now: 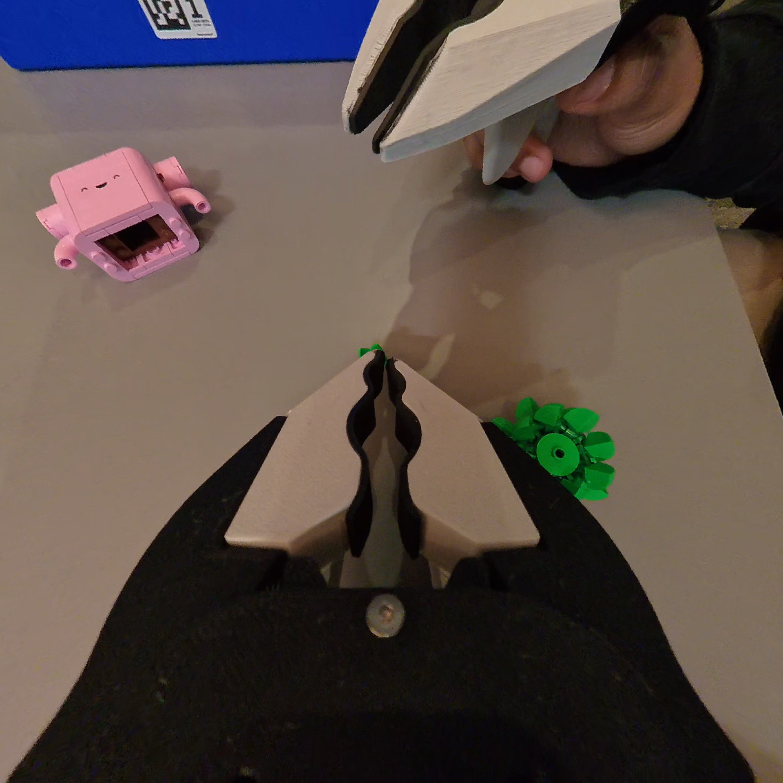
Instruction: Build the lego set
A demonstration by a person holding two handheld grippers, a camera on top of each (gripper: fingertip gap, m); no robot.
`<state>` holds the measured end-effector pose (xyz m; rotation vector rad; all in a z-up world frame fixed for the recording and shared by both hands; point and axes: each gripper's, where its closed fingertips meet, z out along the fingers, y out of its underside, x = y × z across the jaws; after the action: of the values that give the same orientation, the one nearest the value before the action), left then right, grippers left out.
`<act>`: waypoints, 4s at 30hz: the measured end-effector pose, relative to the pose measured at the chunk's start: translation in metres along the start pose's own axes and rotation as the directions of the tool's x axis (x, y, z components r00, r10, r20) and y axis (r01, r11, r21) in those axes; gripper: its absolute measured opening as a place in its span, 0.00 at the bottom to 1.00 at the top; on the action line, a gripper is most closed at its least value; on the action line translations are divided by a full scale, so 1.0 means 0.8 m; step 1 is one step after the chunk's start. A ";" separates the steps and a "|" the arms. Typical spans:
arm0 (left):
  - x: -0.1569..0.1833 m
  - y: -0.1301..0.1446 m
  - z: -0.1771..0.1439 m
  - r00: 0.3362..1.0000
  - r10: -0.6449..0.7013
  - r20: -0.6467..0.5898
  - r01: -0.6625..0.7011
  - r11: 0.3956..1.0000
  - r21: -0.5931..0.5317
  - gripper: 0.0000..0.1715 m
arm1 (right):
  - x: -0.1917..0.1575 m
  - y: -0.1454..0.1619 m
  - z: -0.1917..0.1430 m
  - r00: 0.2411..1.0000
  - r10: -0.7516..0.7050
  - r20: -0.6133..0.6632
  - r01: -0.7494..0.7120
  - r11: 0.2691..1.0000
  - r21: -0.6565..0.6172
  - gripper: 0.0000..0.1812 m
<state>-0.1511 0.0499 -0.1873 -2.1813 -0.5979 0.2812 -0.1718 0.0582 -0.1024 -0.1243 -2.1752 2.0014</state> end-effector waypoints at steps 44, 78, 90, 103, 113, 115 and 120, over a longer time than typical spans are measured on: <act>0.005 0.001 -0.003 0.999 -0.004 -0.042 0.005 1.000 0.010 0.07 | 0.000 0.001 0.001 1.000 -0.012 -0.009 0.012 1.000 -0.007 0.05; -0.032 -0.022 -0.034 0.952 -0.275 -0.136 0.299 0.928 0.220 0.04 | -0.039 0.114 0.035 0.999 0.046 0.027 -0.022 0.809 -0.588 0.09; -0.030 -0.021 -0.032 0.952 -0.272 -0.137 0.296 0.933 0.203 0.05 | -0.041 0.101 0.033 0.997 0.057 0.042 -0.026 0.845 -0.534 0.07; -0.033 -0.021 -0.034 0.951 -0.280 -0.128 0.302 0.929 0.215 0.05 | -0.128 0.016 0.011 0.903 0.287 0.319 -0.160 0.915 -0.369 0.07; -0.032 -0.021 -0.033 0.953 -0.273 -0.130 0.296 0.932 0.209 0.05 | -0.140 0.056 0.020 0.937 0.200 0.285 -0.022 0.851 -0.524 0.06; -0.031 -0.021 -0.032 0.954 -0.272 -0.129 0.294 0.933 0.206 0.05 | -0.137 0.058 0.020 0.939 0.202 0.280 -0.022 0.844 -0.536 0.07; -0.031 -0.020 -0.031 0.954 -0.269 -0.129 0.291 0.935 0.202 0.05 | -0.135 0.063 0.019 0.944 0.177 0.280 0.010 0.828 -0.561 0.07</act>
<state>-0.1675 0.0291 -0.1591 -1.8583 -0.7744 0.0794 -0.0719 0.0277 -0.1617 0.0355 -2.9636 1.4297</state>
